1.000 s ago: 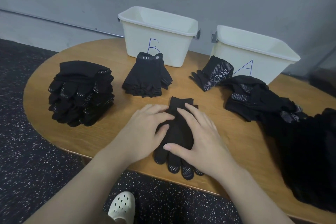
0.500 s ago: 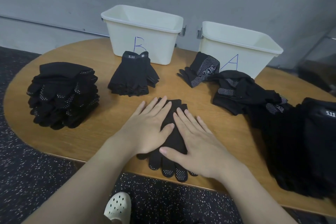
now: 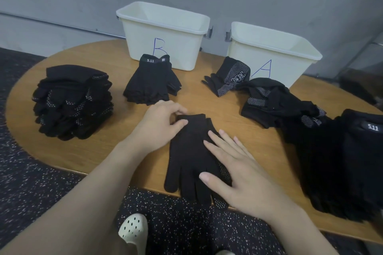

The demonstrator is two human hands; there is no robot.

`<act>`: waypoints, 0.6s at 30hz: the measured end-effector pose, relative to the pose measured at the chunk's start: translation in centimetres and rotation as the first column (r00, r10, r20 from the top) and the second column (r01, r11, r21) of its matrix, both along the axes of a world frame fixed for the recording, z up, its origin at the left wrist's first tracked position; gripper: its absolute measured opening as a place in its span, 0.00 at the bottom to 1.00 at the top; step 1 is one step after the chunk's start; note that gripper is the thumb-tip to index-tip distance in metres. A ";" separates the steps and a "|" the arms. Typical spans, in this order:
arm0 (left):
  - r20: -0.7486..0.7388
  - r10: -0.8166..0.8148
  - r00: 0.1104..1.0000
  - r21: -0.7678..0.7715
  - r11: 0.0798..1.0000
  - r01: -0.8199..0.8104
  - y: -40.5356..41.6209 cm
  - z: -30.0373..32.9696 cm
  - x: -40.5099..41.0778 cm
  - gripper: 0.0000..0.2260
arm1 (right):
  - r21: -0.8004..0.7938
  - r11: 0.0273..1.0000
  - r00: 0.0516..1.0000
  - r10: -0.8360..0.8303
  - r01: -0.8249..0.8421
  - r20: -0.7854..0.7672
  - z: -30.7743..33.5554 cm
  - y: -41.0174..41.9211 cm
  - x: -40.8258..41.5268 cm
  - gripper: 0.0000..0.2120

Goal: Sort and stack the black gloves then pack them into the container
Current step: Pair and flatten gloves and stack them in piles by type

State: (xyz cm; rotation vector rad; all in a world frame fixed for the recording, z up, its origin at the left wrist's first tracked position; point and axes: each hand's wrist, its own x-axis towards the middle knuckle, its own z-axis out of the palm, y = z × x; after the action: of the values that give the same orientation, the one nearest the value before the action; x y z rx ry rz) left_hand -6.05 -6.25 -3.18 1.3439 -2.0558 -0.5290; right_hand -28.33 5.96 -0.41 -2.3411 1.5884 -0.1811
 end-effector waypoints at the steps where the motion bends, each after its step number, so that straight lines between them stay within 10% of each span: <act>1: -0.011 0.004 1.000 -0.007 1.000 -0.004 0.0 -0.1 0.1 0.11 | -0.015 1.000 1.000 0.009 -0.009 0.003 0.1 0.0 0.4 0.40; 18: 0.022 0.093 0.995 -0.024 0.995 -0.092 -0.2 -0.1 -0.2 0.03 | -0.154 0.922 0.934 0.344 -0.355 -0.096 -1.9 1.4 6.5 0.30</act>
State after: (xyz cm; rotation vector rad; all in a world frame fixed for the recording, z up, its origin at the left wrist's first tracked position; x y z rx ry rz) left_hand -6.21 -6.41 -3.31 1.4302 -2.0007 -0.4500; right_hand -21.81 7.35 -2.33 -2.7428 1.1911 -0.1626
